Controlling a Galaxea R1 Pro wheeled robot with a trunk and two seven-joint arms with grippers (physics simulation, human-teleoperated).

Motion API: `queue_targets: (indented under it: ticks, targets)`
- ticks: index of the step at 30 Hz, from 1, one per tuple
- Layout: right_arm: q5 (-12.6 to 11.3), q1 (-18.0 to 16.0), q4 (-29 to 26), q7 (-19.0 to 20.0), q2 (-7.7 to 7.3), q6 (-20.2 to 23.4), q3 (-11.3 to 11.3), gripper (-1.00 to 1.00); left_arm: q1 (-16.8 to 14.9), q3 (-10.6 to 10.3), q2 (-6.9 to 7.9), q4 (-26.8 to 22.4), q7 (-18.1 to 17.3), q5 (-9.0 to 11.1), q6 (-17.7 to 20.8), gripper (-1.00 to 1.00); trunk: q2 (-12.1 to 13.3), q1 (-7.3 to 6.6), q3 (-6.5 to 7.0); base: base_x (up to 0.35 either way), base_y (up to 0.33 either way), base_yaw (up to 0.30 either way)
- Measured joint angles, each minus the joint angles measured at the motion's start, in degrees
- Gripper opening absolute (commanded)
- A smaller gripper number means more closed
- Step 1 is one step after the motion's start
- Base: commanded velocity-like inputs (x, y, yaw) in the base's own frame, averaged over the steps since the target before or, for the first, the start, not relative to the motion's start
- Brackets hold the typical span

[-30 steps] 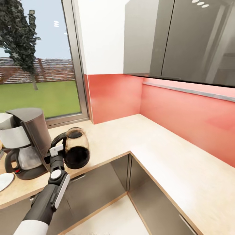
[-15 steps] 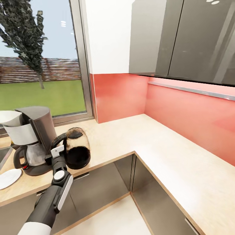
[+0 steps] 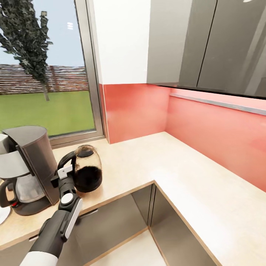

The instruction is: Set up a coffee station on the kitchen countertop: keep the coffee maker on the countertop, move the bottle of coffee from the kitchen shelf to the counter next to the coffee maker, place a paper coffee filter on top of the coffee maker, put the saucer next to the coffee maker with the coffee cup on the saucer, and place the electric kettle next to the coffee maker.

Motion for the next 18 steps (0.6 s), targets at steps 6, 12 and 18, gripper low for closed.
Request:
queue_targets:
  ticks: [6, 12, 18]
  targets:
    - [0.0, 0.0, 0.0, 0.0, 0.00, 0.0, 0.0, 1.00, 0.0, 0.1, 0.00, 0.3, 0.3, -0.3, -2.6, -1.00, 0.0, 0.00, 0.00, 0.045, 0.004, 0.000]
    - [0.0, 0.0, 0.0, 0.0, 0.00, 0.0, 0.0, 1.00, 0.0, 0.1, 0.08, 1.3, 0.3, 0.0, -4.1, -1.00, 0.0, 0.01, 0.00, 0.108, 0.000, 0.000]
    - [0.0, 0.0, 0.0, 0.0, 0.00, 0.0, 0.0, 1.00, 0.0, 0.2, 0.08, 2.0, 0.4, 0.0, -4.2, -1.00, 0.0, 0.01, 0.00, 0.004, 0.000, 0.000]
